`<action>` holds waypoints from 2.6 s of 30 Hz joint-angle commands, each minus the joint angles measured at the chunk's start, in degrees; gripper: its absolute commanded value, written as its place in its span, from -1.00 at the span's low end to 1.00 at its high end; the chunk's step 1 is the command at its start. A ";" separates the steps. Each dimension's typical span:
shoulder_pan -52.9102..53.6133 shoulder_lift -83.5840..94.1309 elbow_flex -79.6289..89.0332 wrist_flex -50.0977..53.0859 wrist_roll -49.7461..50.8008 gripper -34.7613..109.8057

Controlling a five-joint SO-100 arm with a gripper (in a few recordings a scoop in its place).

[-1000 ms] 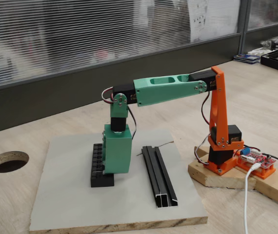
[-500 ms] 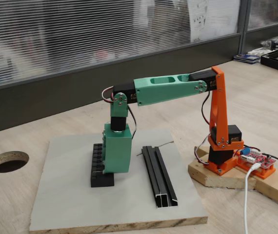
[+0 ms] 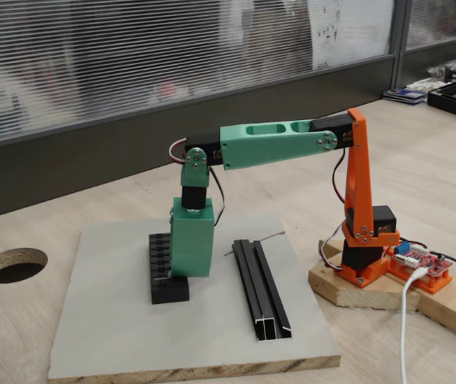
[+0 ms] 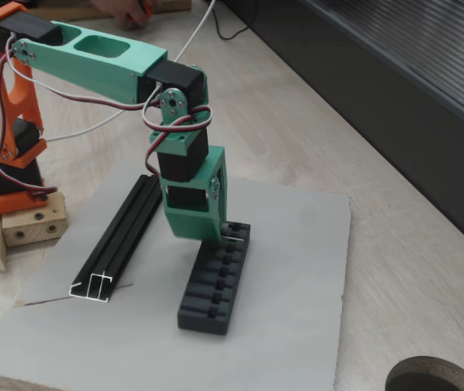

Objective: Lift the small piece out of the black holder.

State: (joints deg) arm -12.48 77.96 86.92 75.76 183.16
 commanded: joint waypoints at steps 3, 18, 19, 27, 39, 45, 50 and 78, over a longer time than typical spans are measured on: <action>0.44 0.35 0.26 0.09 0.09 -0.48; 0.44 1.23 0.26 0.18 0.18 -0.49; 0.44 1.32 0.26 0.18 0.18 -0.49; 0.35 3.08 0.09 0.26 0.18 -0.49; 0.44 7.03 0.18 0.97 0.26 -0.49; 0.44 11.87 0.62 1.05 0.44 -0.49; 0.44 15.12 0.79 1.05 0.88 -0.49; 5.80 35.51 0.97 1.14 0.97 -0.49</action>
State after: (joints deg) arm -6.42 109.25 86.92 75.85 183.60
